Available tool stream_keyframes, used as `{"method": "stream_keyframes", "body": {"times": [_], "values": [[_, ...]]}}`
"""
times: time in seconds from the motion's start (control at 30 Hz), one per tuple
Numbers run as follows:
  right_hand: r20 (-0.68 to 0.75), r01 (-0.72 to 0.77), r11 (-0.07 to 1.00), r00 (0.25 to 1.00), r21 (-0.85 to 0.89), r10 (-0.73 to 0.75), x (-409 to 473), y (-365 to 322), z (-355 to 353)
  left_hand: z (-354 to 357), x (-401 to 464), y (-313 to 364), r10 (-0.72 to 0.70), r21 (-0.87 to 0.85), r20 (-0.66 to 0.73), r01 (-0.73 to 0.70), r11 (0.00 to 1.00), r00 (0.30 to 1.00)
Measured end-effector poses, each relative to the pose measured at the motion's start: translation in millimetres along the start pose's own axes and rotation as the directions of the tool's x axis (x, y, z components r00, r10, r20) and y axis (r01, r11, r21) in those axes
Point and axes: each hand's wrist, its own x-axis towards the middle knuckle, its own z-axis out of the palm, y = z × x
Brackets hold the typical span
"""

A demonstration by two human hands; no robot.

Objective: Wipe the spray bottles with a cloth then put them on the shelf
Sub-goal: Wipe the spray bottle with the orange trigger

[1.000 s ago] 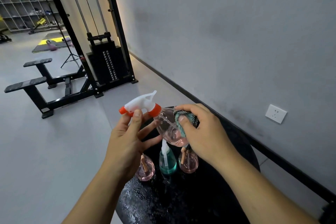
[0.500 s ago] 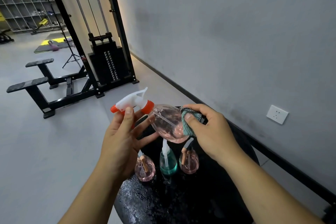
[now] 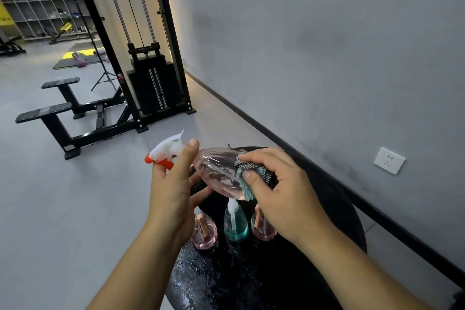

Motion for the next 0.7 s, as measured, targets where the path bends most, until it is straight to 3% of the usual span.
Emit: {"method": "stream_keyframes", "body": {"times": [0.27,0.43,0.7], "values": [[-0.063,-0.019,1.0,0.998,0.007,0.02,1.3,-0.4,4.5,-0.8,0.0,4.5,-0.052,-0.165,0.021,0.055,0.985,0.998],[-0.169,-0.085,0.99,0.98,0.116,0.104,6.1,0.9,3.5,0.9,1.2,3.3,-0.003,-0.187,0.05,0.013,0.982,0.999],[-0.209,-0.049,0.992,0.975,0.114,0.073,4.8,-0.7,1.2,4.0,2.2,-2.6,0.015,-0.213,-0.002,-0.015,0.977,1.0]]}}
